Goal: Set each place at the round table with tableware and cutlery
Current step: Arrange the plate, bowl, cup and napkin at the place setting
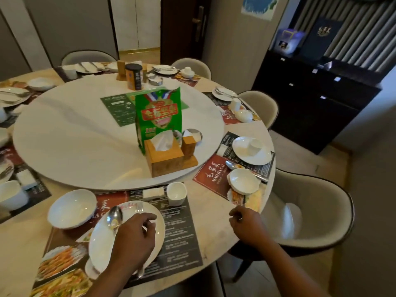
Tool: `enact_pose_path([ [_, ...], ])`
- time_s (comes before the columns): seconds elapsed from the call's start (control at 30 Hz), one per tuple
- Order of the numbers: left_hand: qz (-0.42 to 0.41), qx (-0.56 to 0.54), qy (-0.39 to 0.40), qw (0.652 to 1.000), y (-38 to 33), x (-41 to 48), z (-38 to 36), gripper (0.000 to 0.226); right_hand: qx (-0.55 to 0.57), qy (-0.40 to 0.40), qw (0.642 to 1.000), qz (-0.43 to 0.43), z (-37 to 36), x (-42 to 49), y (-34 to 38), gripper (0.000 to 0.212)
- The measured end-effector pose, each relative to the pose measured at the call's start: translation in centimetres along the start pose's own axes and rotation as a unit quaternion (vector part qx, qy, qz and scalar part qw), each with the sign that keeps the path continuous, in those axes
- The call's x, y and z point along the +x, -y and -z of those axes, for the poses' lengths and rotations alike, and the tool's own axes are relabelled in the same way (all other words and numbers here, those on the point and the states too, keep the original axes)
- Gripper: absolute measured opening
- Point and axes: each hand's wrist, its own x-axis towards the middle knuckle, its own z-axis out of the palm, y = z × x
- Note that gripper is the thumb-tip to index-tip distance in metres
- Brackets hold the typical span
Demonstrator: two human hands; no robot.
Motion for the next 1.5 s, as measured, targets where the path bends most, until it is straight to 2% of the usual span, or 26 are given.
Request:
enact_pose_path([
  [0.1, -0.023, 0.003, 0.024, 0.999, -2.5, 1.0, -3.0, 0.02, 0.002, -0.04, 0.999, 0.027, 3.1, 3.3, -1.8, 0.011],
  [0.2, -0.033, 0.001, 0.043, 0.999, -5.4, 1.8, -7.0, 0.02, -0.001, -0.072, 0.996, 0.047, 5.7, 7.6, -4.0, 0.019],
  [0.33, -0.008, 0.007, 0.04, 0.999, -9.7, 3.4, -13.7, 0.022, 0.007, -0.093, 0.993, 0.073, 8.4, 14.1, -7.4, 0.026],
  [0.4, 0.026, 0.006, 0.024, 0.999, -11.9, 4.3, -17.0, 0.023, 0.007, -0.067, 0.994, 0.09, 9.5, 16.9, -9.2, 0.028],
  [0.5, 0.079, 0.013, 0.025, 0.997, -15.5, 5.1, -21.1, 0.033, 0.007, 0.014, 0.995, 0.099, 10.7, 19.5, -11.7, 0.036],
  [0.63, 0.122, 0.001, 0.028, 0.992, -19.2, 6.3, -24.3, 0.042, -0.068, 0.116, 0.967, 0.216, 11.5, 21.1, -13.5, 0.072],
  [0.77, 0.137, -0.024, 0.028, 0.99, -20.6, 7.6, -25.9, 0.046, -0.148, 0.148, 0.916, 0.342, 10.9, 21.9, -13.4, 0.097],
  [0.9, 0.165, -0.018, 0.031, 0.986, -20.8, 9.0, -27.1, 0.046, -0.169, 0.133, 0.908, 0.361, 9.9, 22.8, -12.5, 0.108],
  [1.23, 0.214, -0.052, -0.08, 0.972, -18.5, 11.2, -25.7, 0.025, -0.113, 0.09, 0.894, 0.424, 7.1, 24.4, -8.3, 0.102],
  [1.37, 0.223, -0.064, -0.131, 0.964, -16.9, 12.4, -23.9, 0.029, -0.099, 0.096, 0.877, 0.461, 5.7, 25.7, -4.6, 0.102],
  [1.5, 0.246, -0.076, -0.148, 0.955, -15.2, 13.5, -22.8, 0.033, -0.097, 0.109, 0.869, 0.473, 4.1, 26.7, -2.3, 0.104],
])
